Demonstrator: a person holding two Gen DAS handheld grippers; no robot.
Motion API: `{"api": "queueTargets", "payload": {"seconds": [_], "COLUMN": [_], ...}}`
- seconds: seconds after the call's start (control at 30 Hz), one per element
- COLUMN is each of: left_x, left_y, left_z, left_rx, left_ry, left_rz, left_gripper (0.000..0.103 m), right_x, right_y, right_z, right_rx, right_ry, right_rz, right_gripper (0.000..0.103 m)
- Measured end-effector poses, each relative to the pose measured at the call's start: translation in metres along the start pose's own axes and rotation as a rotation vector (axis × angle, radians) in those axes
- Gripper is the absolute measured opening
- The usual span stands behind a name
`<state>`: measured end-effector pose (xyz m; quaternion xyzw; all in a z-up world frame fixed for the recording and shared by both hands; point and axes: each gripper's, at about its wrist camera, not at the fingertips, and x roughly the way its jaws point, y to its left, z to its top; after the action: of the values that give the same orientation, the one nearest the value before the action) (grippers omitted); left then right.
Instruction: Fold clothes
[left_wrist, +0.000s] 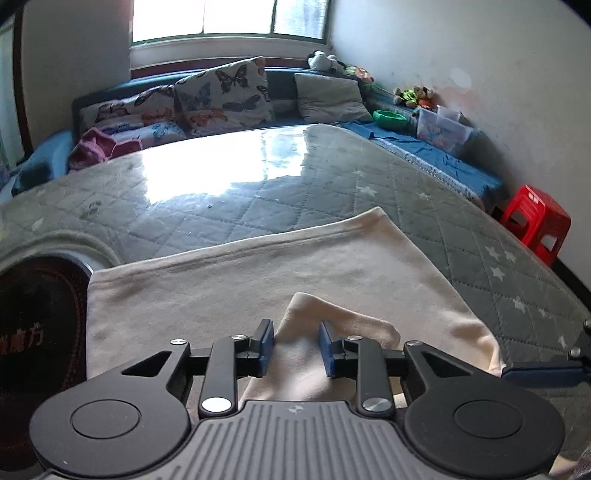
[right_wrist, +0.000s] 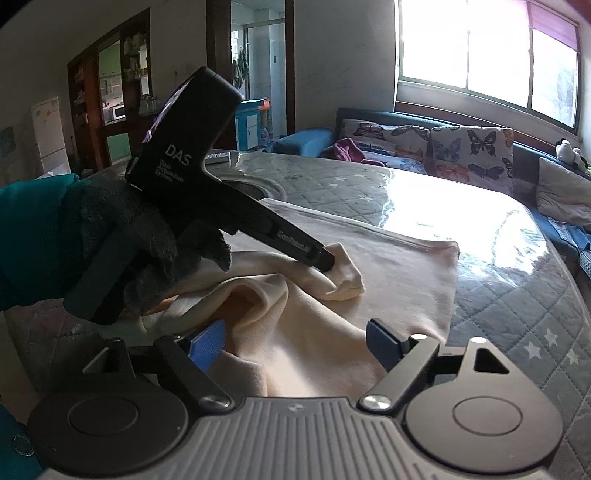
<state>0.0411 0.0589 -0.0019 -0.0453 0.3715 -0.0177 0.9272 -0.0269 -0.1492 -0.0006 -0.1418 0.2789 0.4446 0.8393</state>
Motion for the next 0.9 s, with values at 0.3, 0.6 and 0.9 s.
{"api": "queueTargets", "payload": {"seconds": [0.3,0.6,0.9], "left_x": [-0.033,-0.112,-0.174], "left_y": [0.023,0.072,0.127], "left_z": [0.000,-0.012,-0.062], "left_rx": [-0.112,-0.247,-0.404], "left_ry": [-0.100,-0.245,-0.285], "left_rz": [0.001,0.110,0.302], "left_gripper": [0.002,0.002,0.002], "right_x": [0.005,0.022,0.030], "right_y": [0.009,0.039,0.062], "right_z": [0.004,0.013,0.017], "right_rx": [-0.047,-0.271,-0.420], "right_ry": [-0.012,-0.001,0.035], "right_rz": [-0.003,0.014,0.056], "right_gripper": [0.099,0.077,0.063]}}
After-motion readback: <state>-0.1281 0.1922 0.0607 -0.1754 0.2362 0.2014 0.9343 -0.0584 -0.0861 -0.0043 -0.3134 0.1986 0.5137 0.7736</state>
